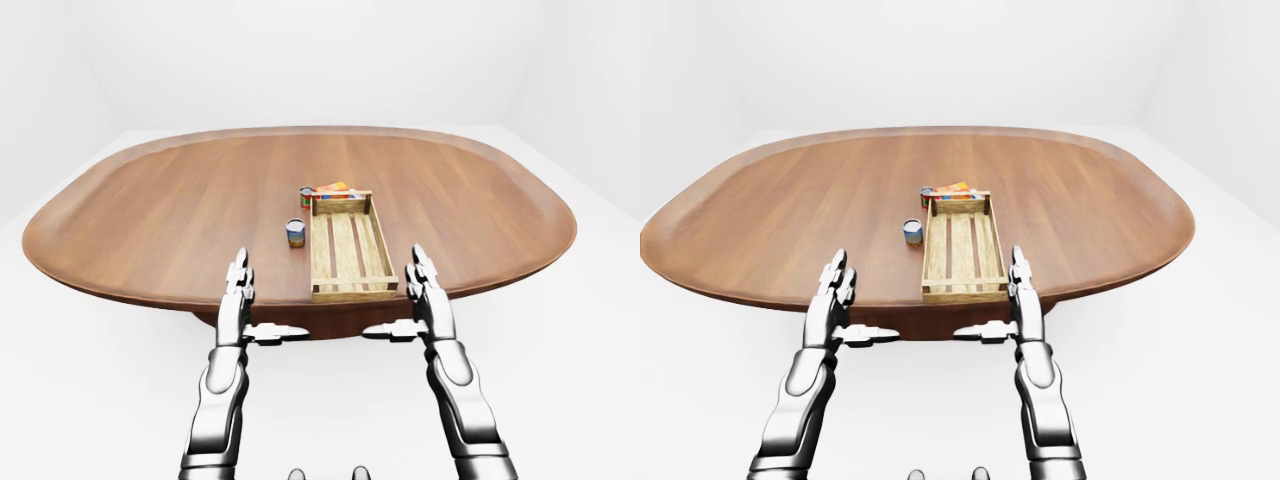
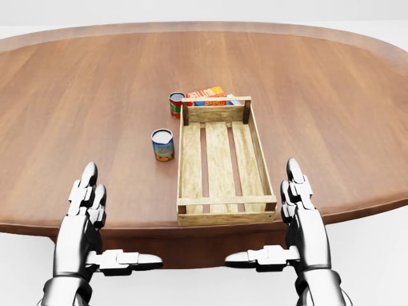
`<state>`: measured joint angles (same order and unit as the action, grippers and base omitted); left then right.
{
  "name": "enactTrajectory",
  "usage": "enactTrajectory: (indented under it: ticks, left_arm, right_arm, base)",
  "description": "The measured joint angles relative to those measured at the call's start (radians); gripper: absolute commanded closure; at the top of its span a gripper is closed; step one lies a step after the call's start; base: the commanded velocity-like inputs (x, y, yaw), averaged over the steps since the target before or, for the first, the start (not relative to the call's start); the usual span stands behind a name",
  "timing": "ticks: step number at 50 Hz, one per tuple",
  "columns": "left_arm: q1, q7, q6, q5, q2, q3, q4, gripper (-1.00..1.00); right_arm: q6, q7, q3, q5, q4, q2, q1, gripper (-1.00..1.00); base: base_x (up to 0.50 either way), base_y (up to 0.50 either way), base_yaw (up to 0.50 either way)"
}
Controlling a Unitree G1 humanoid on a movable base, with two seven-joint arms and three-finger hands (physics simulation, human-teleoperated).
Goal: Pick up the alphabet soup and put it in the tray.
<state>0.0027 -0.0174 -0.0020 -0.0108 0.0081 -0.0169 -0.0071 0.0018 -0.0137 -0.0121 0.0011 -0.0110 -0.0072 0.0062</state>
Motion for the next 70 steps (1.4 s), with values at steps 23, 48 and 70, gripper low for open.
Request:
enactTrajectory:
  ticks: [23,48,70]
  left_arm:
    - [0.038,-0.045,0.019,-0.034,0.015,-0.04,-0.126,-1.0]
    - [0.09,-0.092,0.089,-0.141,0.023,-0.15,-0.524,-1.0]
    - [0.099,-0.102,0.089,-0.169,0.019,-0.187,-0.647,-1.0]
  right_arm:
    - [0.071,-0.029,-0.022,-0.015,-0.157,-0.011,0.056,-1.0]
    - [0.086,-0.103,-0.126,0.008,-0.678,0.011,0.185,-1.0]
    - [0.086,-0.12,-0.161,0.016,-0.775,0.024,0.201,-1.0]
  base:
    - [0.0,0.0,0.0]
    - [0.0,0.0,0.0]
    - [0.14,0.0,0.0]
